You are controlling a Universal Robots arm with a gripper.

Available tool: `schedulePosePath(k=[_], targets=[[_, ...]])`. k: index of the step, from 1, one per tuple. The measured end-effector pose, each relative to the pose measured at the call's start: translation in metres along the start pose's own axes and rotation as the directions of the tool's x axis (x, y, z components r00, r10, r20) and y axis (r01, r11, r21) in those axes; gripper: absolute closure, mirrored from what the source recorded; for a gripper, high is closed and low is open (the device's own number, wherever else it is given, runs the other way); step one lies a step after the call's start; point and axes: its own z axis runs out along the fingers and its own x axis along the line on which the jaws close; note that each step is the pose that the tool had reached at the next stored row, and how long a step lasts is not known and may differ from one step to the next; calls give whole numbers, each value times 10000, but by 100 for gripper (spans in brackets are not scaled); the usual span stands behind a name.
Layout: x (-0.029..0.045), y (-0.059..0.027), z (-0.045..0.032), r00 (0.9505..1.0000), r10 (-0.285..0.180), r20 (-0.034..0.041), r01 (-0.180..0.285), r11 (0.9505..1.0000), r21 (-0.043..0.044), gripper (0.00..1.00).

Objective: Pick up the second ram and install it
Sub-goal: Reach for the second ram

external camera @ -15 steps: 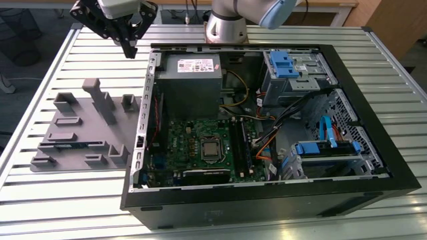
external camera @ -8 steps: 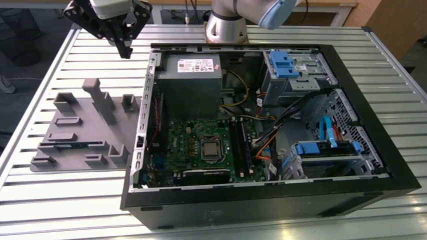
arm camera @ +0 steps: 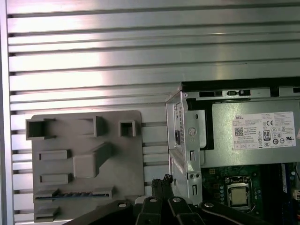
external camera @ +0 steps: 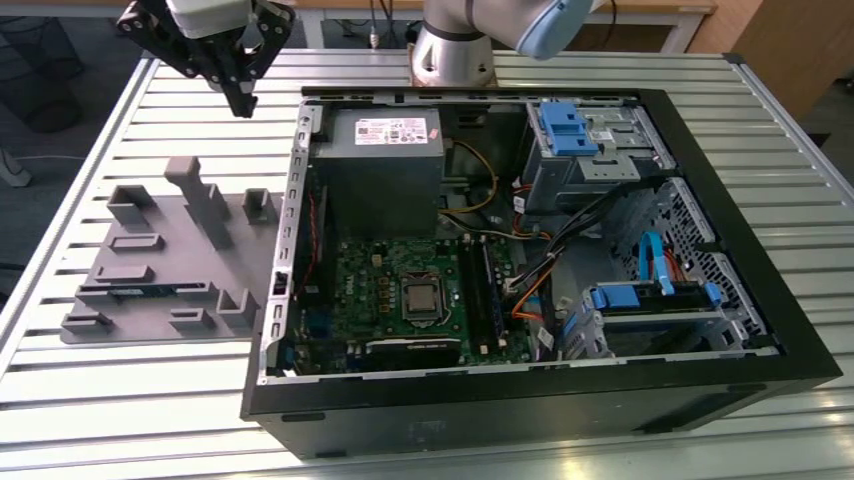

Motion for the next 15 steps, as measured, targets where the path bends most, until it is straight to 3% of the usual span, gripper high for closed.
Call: schedulePosePath(k=[15], targets=[[186,-14,-3,10000,0,0,0,10000,1,89]])
